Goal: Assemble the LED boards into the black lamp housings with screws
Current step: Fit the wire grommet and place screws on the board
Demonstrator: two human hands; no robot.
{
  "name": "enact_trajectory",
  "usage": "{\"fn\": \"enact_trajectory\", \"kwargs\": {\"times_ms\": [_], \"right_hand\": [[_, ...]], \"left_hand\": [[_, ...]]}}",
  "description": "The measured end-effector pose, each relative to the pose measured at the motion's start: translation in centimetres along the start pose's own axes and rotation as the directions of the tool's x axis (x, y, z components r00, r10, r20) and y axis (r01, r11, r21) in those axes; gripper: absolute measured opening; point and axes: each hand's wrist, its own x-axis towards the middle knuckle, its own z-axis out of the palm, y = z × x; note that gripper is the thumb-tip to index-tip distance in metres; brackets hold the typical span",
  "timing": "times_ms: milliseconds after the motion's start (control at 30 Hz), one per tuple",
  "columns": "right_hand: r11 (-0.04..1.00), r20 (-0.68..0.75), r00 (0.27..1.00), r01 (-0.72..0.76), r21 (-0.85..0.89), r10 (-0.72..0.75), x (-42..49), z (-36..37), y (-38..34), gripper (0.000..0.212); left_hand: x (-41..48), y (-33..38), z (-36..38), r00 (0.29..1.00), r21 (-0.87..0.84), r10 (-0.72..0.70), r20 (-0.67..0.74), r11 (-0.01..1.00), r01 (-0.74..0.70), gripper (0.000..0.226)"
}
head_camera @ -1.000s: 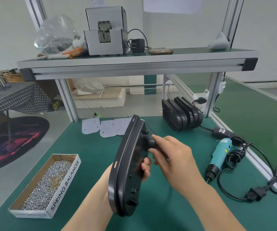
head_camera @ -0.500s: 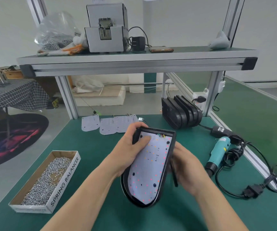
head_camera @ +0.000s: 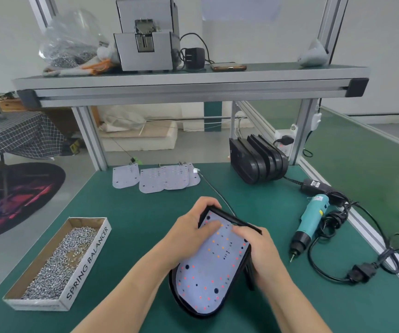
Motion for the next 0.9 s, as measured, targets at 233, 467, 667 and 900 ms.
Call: {"fn": "enact_trajectory", "kwargs": {"times_ms": [233, 467, 667, 900], "right_hand": [[0.986, 0.225, 0.964, -0.115, -0.119, 0.139, 4.4, -2.3, -0.8, 0.062], [0.352, -0.030, 0.991, -0.074, -0.933, 0.128, 12.2, -3.3, -0.1, 0.070], [0.240, -0.159, 0.933, -0.082, -0.967, -0.324, 13.0, -2.9, 0.8, 0.033], [0.286, -0.206, 0.954, -0.139, -0.948, -0.218, 13.1, -4.2, 1.3, 0.028]], "left_hand": [[0.6, -1.4, 0.3, 0.974, -0.148, -0.136, -0.181, 0.983, 0.109, 0.030], [-0.3, -2.2, -0.7, 0.960, -0.337, -0.274, -0.065, 0.911, 0.237, 0.067], [-0.5, -2.0, -0.6, 0.921, -0.327, -0.384, -0.059, 0.879, 0.346, 0.052], [-0.6, -1.8, -0.6, 0.919, -0.361, -0.393, -0.044, 0.864, 0.352, 0.024]]}}
